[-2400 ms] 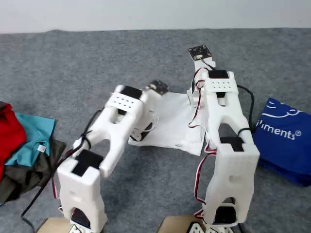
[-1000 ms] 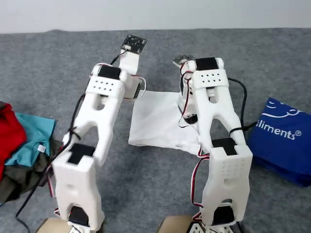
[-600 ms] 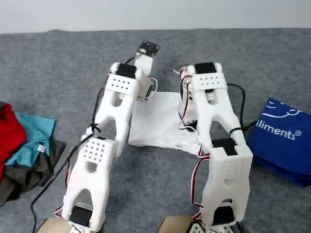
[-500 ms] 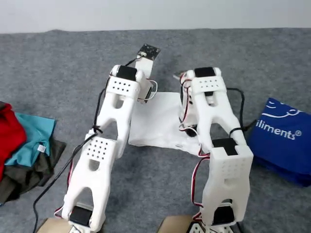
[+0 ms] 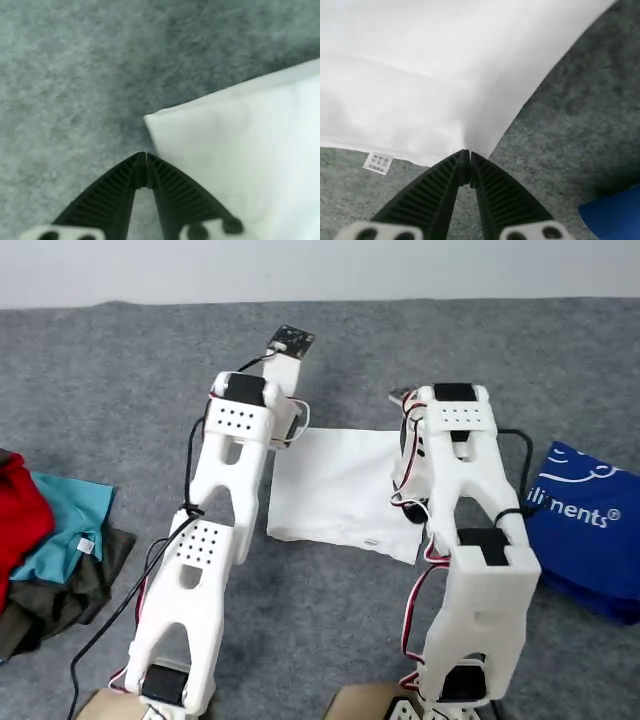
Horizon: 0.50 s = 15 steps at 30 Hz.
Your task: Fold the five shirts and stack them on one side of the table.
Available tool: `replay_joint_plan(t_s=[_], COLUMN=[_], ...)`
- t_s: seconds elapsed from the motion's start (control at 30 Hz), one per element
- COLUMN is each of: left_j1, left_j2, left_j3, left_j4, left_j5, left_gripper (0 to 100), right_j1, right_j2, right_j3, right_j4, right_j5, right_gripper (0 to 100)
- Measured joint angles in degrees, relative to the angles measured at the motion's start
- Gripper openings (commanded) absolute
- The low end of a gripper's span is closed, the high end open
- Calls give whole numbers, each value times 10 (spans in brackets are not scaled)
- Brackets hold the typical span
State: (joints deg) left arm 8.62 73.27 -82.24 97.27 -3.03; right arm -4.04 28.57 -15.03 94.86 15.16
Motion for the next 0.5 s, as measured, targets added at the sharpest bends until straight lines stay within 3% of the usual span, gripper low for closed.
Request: replay_joint_plan(t_s=[0.3,0.5], left_j1=[4,20], left_j2=[-4,-91], left_j3=[-10,-7], left_j4=[18,19], left_j5=[0,0], left_gripper=[5,5], right_j1=[0,0], right_j2=[-57,-103], right_j3=[0,0], right_j4=[10,12], right_j5=[4,4], right_gripper=[9,9])
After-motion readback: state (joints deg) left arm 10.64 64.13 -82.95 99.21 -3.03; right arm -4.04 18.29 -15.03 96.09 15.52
